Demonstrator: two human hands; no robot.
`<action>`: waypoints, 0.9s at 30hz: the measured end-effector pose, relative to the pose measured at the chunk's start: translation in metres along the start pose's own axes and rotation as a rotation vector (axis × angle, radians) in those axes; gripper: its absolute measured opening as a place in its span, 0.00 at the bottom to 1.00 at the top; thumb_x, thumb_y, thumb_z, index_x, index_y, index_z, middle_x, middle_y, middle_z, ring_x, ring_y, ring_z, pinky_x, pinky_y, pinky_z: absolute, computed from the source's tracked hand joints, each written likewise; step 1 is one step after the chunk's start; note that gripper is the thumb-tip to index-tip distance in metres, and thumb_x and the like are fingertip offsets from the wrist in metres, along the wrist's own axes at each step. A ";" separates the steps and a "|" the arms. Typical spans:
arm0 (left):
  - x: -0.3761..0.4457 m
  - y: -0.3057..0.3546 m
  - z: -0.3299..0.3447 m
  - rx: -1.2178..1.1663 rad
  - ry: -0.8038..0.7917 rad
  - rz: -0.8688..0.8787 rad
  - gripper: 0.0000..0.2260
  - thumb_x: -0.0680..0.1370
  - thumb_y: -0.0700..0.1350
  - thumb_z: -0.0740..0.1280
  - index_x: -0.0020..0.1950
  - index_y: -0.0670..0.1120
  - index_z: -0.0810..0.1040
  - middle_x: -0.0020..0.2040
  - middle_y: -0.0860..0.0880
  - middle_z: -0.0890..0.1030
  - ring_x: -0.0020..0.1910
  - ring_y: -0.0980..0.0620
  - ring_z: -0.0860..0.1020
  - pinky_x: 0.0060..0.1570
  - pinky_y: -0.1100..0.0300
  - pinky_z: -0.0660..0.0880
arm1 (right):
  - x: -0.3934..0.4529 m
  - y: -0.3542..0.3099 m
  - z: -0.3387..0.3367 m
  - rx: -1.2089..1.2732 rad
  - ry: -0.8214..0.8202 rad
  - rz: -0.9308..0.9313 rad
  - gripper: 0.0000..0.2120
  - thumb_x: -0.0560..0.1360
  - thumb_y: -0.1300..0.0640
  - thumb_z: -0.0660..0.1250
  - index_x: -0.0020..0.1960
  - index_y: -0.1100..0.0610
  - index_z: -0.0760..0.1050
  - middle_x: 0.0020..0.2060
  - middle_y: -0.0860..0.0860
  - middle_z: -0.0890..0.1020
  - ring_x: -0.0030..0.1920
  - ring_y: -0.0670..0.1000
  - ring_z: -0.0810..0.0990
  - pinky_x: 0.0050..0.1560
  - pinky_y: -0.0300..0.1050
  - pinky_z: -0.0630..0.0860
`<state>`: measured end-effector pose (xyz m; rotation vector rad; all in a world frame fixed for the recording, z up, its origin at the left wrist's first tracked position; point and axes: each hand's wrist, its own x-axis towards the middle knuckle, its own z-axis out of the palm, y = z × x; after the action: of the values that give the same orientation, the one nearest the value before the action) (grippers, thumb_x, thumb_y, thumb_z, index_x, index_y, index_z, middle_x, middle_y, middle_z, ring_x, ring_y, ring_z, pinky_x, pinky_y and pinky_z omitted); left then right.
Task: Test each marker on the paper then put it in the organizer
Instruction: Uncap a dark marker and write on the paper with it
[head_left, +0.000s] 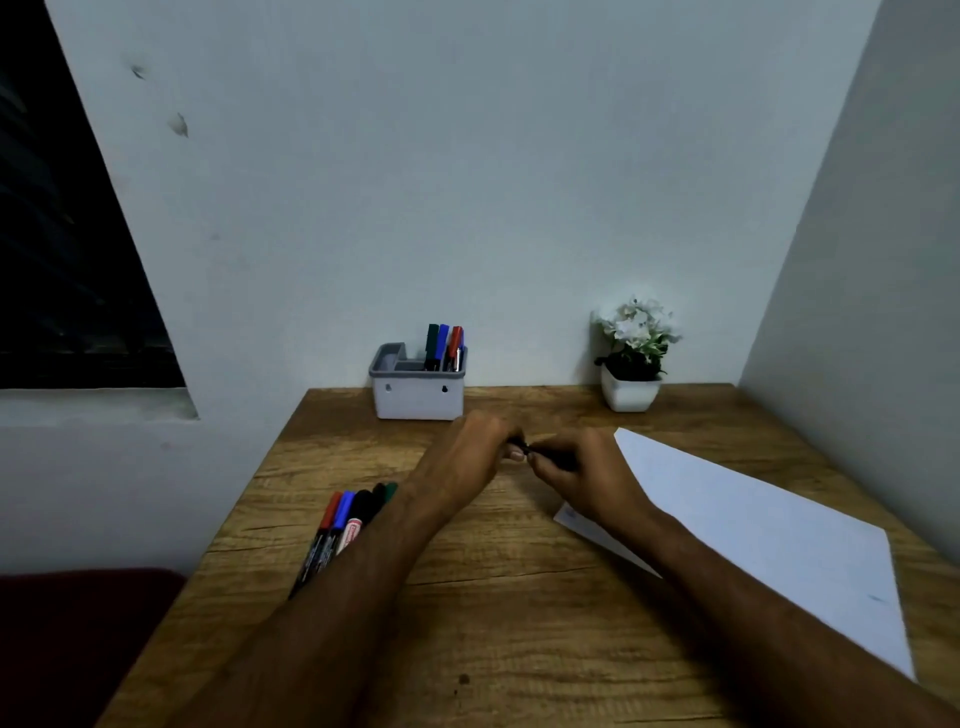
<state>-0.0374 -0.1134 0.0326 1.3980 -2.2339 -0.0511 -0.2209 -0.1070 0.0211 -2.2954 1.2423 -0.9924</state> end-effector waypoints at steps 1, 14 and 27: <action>-0.001 -0.001 0.002 -0.015 0.032 0.010 0.06 0.77 0.44 0.70 0.52 0.50 0.84 0.46 0.52 0.84 0.44 0.56 0.80 0.47 0.54 0.79 | -0.001 0.001 -0.001 0.008 -0.012 -0.005 0.08 0.79 0.59 0.70 0.44 0.51 0.86 0.29 0.39 0.80 0.32 0.40 0.77 0.34 0.32 0.67; 0.006 -0.019 0.029 -0.114 0.124 -0.312 0.07 0.75 0.47 0.72 0.52 0.49 0.85 0.45 0.51 0.85 0.41 0.58 0.80 0.46 0.58 0.81 | 0.004 0.039 -0.032 0.098 0.100 0.207 0.17 0.80 0.56 0.71 0.32 0.52 0.80 0.22 0.37 0.78 0.25 0.39 0.75 0.30 0.32 0.66; 0.011 -0.010 0.047 -0.057 0.111 -0.318 0.10 0.74 0.50 0.74 0.50 0.46 0.85 0.47 0.48 0.83 0.43 0.54 0.78 0.46 0.54 0.79 | -0.008 0.045 -0.038 0.747 0.150 0.324 0.13 0.85 0.67 0.58 0.62 0.62 0.80 0.45 0.61 0.86 0.36 0.58 0.85 0.39 0.52 0.84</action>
<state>-0.0532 -0.1382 -0.0074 1.6684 -1.8891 -0.1405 -0.2778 -0.1242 0.0179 -1.4260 1.0124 -1.2487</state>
